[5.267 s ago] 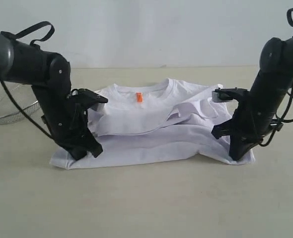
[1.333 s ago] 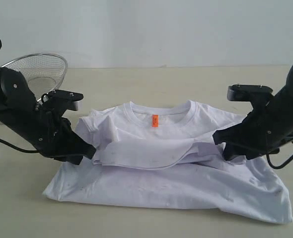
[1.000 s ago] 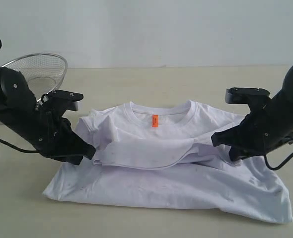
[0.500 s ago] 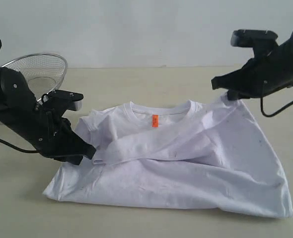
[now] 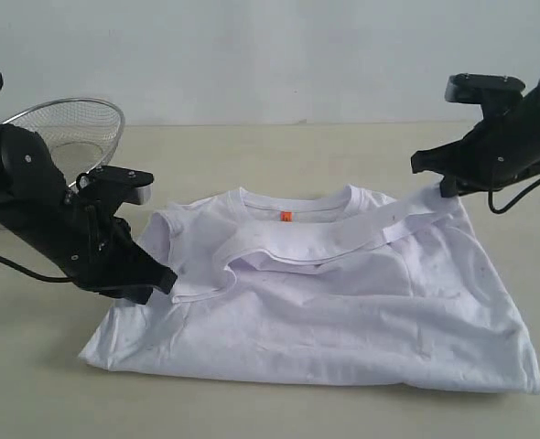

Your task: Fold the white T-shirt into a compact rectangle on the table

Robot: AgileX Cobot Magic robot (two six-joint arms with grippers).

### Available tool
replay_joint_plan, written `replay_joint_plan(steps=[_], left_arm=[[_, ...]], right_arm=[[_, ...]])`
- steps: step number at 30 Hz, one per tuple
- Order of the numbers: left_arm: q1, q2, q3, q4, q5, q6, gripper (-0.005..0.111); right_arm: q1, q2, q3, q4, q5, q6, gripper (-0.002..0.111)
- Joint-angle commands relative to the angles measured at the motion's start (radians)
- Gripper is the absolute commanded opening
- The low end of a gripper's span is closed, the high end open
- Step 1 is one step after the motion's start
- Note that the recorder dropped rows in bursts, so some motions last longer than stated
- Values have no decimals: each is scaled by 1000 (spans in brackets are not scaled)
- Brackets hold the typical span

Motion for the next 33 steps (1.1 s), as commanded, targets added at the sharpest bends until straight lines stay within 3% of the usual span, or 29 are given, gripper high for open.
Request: replay_joint_plan(steps=[1, 4, 17, 19, 22, 28, 33], left_arm=[[-2, -3, -6, -4, -3, 2, 5], [-2, -3, -6, -4, 1, 2, 5], [-2, -3, -6, -4, -3, 2, 5], [-2, -3, -6, -4, -5, 2, 5], [-2, -3, -6, -4, -6, 2, 5], [-2, -3, -6, -4, -6, 2, 5], [-2, -3, -6, -4, -6, 2, 5]], right_arm=[[-10, 22, -7, -18, -62, 0, 26], [-11, 30, -7, -18, -98, 13, 38], [-11, 30, -7, -6, 1, 30, 38], [-11, 30, -7, 0, 9, 30, 30], [-11, 30, -7, 0, 2, 21, 0], [-16, 30, -7, -2, -112, 30, 0], [-49, 30, -7, -13, -100, 65, 0]])
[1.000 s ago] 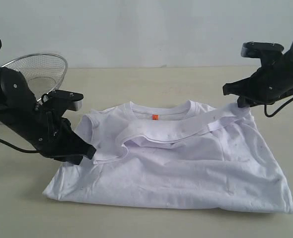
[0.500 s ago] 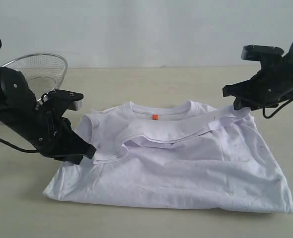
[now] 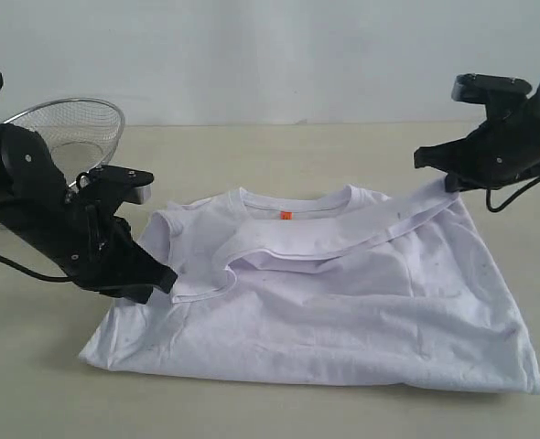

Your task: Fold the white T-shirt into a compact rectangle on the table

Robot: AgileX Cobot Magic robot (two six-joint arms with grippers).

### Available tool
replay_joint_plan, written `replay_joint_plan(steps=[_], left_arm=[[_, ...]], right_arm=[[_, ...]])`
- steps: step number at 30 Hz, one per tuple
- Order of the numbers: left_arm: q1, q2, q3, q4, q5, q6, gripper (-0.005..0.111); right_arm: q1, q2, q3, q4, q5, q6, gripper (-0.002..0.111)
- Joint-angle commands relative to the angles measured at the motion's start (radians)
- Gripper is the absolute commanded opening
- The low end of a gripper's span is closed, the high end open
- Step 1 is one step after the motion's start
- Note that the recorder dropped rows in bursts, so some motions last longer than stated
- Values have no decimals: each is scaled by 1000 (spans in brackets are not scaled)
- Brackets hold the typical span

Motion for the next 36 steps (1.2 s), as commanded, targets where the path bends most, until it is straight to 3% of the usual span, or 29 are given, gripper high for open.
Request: replay_joint_plan(steps=[1, 7, 9, 13, 14, 15, 17, 20, 24, 32, 36], left_arm=[[-2, -3, -5, -4, -6, 2, 5], [-2, -3, -5, -4, -6, 2, 5], [-2, -3, -5, -4, -8, 2, 5], [-2, -3, -5, -4, -21, 2, 5], [-2, -3, -5, -4, -26, 2, 5], [-2, -3, -5, -4, -29, 2, 5], [-2, -3, -5, -4, -33, 2, 5], [-2, -3, -5, -4, -42, 2, 5], [-2, -3, -5, -4, -44, 2, 5], [-2, -3, -5, -9, -30, -2, 5], [-2, -3, -5, -11, -30, -4, 5]], right_arm=[[-35, -1, -6, -11, -5, 23, 0], [-45, -1, -6, -22, -14, 13, 5], [-45, -1, -6, -22, 12, 9, 20], [-45, -1, -6, -20, 22, 7, 65], [-45, -1, -6, -20, 25, 10, 68], [-45, -3, -6, -14, 46, 19, 65], [-43, -13, -15, 2, 136, 41, 48], [-25, -37, -22, 54, 291, -52, 0], [75, -57, -22, 134, 408, -273, 0], [355, -60, -22, 145, 315, -285, 0], [448, -41, -22, 145, 236, -285, 0]])
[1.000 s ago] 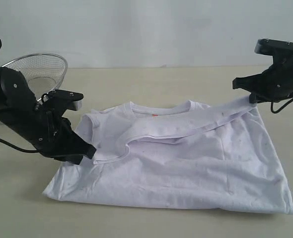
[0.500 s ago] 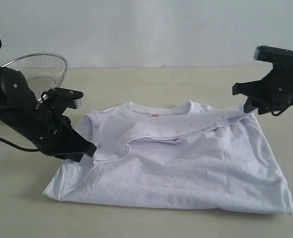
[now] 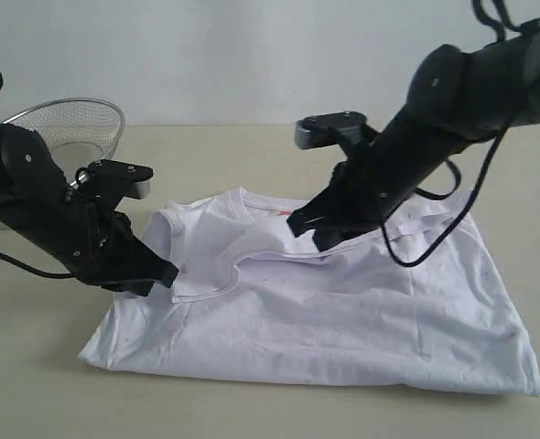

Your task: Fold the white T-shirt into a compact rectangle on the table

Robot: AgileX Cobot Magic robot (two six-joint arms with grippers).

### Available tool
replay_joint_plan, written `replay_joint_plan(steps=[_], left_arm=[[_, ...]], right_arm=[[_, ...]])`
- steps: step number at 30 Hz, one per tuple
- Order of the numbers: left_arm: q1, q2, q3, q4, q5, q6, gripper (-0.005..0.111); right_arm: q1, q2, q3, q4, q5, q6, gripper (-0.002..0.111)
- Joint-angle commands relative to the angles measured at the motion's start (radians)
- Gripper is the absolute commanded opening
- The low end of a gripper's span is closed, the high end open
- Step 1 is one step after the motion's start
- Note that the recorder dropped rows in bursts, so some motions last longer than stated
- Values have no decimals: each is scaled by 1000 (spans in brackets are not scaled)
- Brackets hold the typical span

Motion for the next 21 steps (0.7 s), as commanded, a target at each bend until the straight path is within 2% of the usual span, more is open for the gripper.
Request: replay_joint_plan(steps=[1, 9, 14, 21], left_arm=[[-2, -3, -5, -11, 8, -5, 5], [-2, -3, -5, -11, 18, -28, 5], [-2, -3, -5, -11, 20, -28, 5], [-2, -3, -5, -11, 34, -30, 5]], right_arm=[[87, 13, -5, 2, -76, -12, 0], [128, 59, -9, 27, -122, -1, 0], [137, 103, -55, 70, -66, -3, 0], [142, 239, -242, 50, -206, -4, 0]])
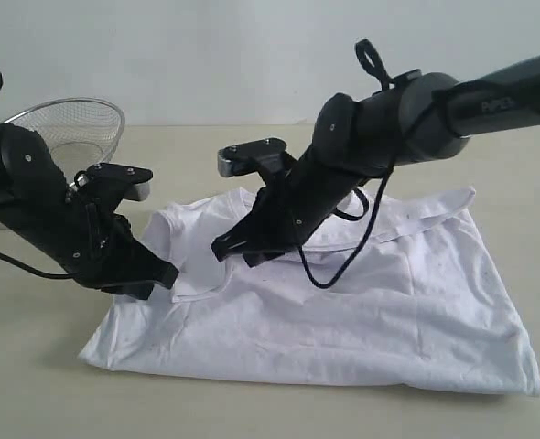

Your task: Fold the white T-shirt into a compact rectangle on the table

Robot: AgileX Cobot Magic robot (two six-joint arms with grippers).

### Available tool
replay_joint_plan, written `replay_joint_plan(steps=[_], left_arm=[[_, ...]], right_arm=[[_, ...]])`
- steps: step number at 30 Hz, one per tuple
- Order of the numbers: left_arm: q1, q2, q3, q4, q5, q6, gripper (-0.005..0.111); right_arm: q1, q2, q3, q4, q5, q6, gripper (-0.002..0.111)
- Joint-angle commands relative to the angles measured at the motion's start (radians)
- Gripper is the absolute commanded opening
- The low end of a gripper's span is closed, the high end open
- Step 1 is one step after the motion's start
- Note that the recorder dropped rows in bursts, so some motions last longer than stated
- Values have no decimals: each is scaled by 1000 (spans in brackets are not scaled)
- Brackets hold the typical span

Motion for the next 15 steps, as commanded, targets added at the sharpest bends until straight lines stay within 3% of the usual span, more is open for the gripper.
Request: replay_joint_plan(steps=[1, 6, 11, 15], left_arm=[[-2, -3, -5, -6, 15, -15, 5], [-2, -3, -5, -6, 17, -15, 5], [-2, -3, -5, -50, 10, 10, 5], [-2, -5, -5, -186, 50, 181, 5]], right_arm=[[-18, 65, -136, -22, -162, 9, 0], [-76, 74, -258, -38, -244, 25, 0], [-147, 71, -286, -57, -115, 25, 0], [-161, 44, -286, -166, 68, 50, 0]])
